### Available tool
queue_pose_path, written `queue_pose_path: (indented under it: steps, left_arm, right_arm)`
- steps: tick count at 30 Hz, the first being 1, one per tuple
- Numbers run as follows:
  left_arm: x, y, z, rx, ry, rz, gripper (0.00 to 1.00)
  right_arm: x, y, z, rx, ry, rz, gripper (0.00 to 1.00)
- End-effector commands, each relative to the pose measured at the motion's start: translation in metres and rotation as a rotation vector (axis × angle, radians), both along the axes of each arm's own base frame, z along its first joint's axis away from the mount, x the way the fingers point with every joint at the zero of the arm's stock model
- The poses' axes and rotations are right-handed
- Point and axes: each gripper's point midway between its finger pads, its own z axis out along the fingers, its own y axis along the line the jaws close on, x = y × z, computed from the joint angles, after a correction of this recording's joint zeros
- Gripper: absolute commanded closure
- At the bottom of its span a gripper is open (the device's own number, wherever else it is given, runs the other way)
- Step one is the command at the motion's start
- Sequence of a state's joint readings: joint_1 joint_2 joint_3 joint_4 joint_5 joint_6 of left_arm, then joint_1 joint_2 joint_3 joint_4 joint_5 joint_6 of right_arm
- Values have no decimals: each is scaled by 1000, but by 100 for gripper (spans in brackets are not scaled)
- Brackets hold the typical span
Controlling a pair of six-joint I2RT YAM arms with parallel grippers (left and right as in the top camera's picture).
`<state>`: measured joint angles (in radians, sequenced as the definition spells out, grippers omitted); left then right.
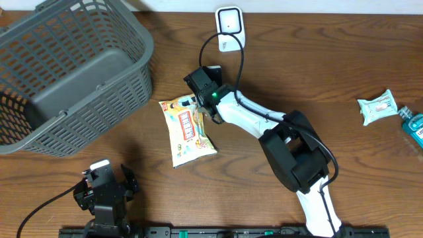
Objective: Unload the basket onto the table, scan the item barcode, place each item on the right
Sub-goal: 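Grasp the orange tissue pack with the right gripper and lift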
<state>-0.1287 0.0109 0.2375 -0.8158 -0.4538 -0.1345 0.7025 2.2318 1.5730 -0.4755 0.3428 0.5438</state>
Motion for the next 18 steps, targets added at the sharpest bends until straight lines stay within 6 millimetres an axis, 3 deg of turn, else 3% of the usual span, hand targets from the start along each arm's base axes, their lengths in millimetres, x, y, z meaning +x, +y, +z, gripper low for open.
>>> queue_pose_path:
  steps: [1, 6, 11, 15, 18]
  left_arm:
    - [-7, 1, -14, 2, 52, 4, 0]
    - [-7, 1, -14, 2, 52, 4, 0]
    - [-7, 1, -14, 2, 52, 5, 0]
    - [-7, 1, -14, 2, 52, 5, 0]
    - [-7, 1, -14, 2, 52, 4, 0]
  right_arm:
    - [-2, -6, -15, -42, 8, -19, 52]
    - [-2, -11, -15, -29, 13, -73, 41]
    - [-19, -52, -10, -56, 79, -375, 53]
    - [-32, -74, -3, -88, 136, -504, 59]
    - [-33, -79, 1, -88, 159, -532, 59]
